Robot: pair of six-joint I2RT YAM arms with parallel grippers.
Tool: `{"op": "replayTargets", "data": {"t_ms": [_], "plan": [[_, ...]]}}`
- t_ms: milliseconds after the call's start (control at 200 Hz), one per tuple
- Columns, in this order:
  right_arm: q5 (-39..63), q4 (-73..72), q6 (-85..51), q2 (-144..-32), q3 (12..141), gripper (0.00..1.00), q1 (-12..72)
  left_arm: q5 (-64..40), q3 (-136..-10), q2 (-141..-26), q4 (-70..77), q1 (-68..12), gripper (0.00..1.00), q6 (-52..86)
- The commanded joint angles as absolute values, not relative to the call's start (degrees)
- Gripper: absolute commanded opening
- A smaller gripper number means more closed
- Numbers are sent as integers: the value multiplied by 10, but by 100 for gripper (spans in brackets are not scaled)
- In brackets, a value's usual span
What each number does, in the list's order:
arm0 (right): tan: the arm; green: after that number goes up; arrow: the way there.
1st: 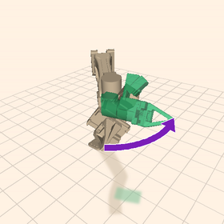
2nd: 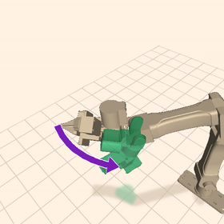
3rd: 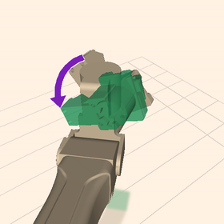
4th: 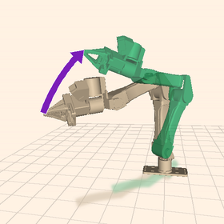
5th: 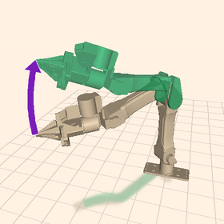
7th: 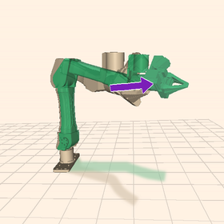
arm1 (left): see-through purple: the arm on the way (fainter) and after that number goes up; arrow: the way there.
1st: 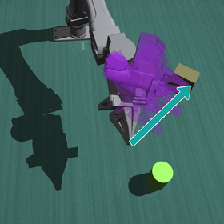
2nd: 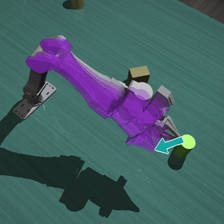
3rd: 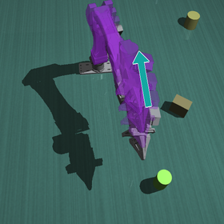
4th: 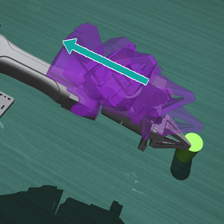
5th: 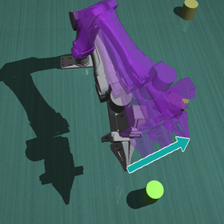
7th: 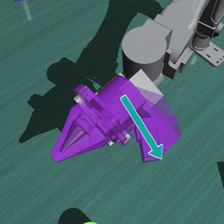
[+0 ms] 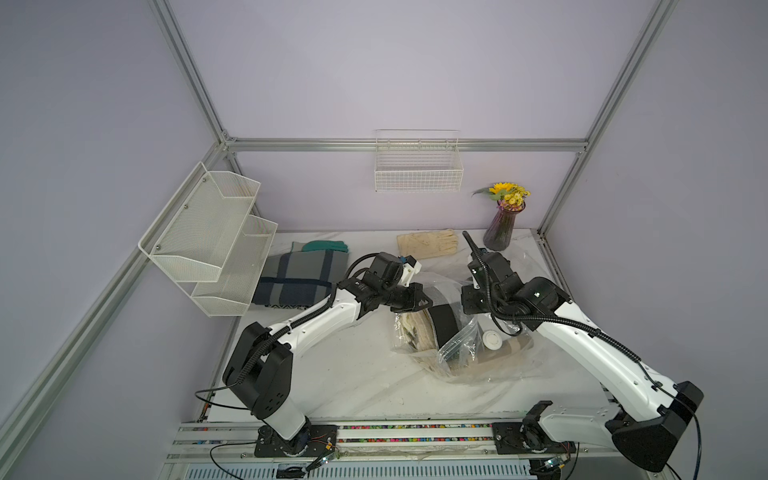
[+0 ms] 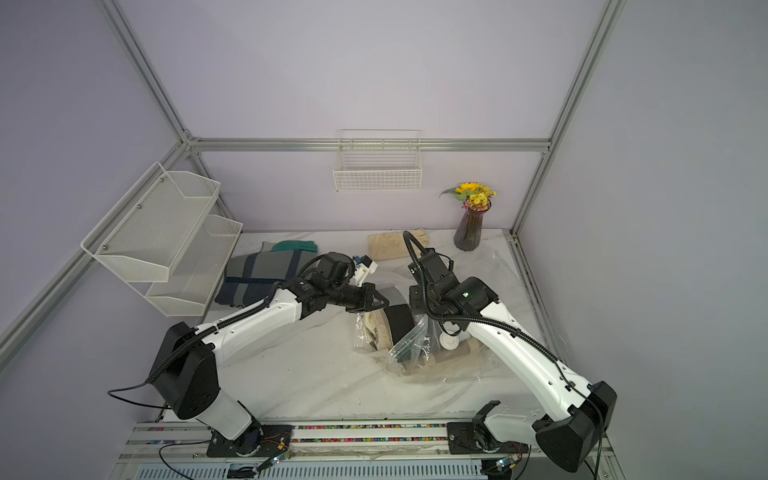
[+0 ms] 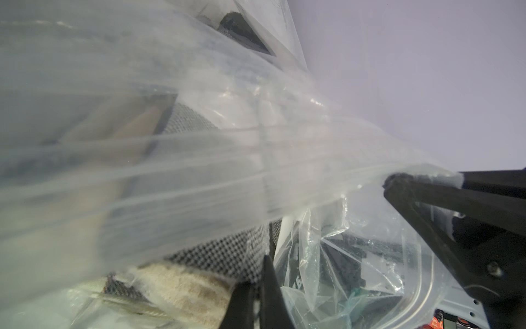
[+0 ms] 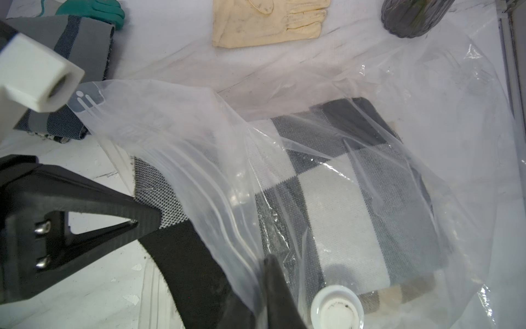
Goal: Take the scarf out of the vacuum bag
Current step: Take out the scarf from the vacuum bag.
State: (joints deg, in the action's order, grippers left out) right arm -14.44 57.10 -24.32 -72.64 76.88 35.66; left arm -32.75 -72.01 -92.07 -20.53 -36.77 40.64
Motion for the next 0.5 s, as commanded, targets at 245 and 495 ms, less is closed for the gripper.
{"op": "replayTargets", "data": {"t_ms": [245,495], "plan": [[-132,534,-236,-723,746,12,347,-313,-755,-857,-268,-338,0,358],[-127,528,-234,-716,733,12,345,-307,-795,-852,-297,-327,0,344]]}}
